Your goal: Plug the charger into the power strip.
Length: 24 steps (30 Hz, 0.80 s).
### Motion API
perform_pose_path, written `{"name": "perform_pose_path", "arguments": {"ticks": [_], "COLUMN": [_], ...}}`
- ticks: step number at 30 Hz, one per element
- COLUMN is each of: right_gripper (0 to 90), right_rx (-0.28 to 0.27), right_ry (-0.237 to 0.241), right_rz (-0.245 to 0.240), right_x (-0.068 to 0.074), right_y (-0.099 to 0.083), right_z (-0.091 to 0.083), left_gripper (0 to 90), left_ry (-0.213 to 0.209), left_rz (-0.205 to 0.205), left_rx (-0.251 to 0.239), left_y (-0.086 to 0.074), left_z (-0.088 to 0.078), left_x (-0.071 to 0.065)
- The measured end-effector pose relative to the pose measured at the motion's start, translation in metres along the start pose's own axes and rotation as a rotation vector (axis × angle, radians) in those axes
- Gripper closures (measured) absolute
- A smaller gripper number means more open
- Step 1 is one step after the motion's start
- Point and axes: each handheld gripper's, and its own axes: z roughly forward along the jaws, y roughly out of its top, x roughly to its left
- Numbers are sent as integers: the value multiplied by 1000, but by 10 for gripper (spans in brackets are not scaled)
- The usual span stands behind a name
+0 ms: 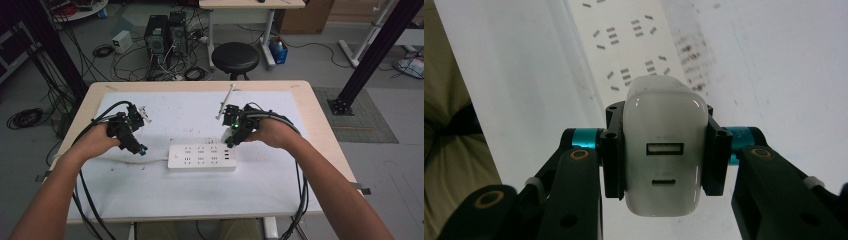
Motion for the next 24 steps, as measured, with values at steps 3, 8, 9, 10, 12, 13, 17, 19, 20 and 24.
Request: {"name": "perform_pose_path", "arguments": {"ticks": [3, 8, 9, 10, 12, 13, 17, 19, 20, 24], "right_gripper": [618, 618, 618, 619, 618, 618, 618, 618, 619, 619], "right_rx": [22, 69, 73, 83, 108, 123, 162, 182, 181, 217], "right_ry": [18, 18, 22, 18, 16, 12, 1, -10, -11, -19], "right_rz": [-25, -53, -66, -74, -88, -94, -140, -163, -174, -216], "right_x": [1, -1, -1, -1, -2, -1, 0, 1, 1, 0], "right_y": [14, 31, 33, 35, 38, 40, 44, 46, 46, 48], "right_z": [11, 31, 34, 38, 45, 48, 62, 69, 71, 83], "left_gripper": [196, 196, 196, 196, 196, 196, 196, 196, 196, 196], "left_ry": [-4, -16, -19, -23, -26, -27, -32, -32, -31, -30], "left_rz": [-12, 13, 11, 18, 25, 30, 36, 36, 37, 34], "left_rx": [-2, 4, -1, 0, 2, 1, -12, -12, -12, -14], "left_y": [-3, -6, -7, -7, -8, -7, -7, -7, -7, -9], "left_z": [1, 4, 5, 5, 6, 6, 6, 7, 7, 7], "left_x": [3, 3, 3, 3, 3, 3, 4, 4, 3, 4]}}
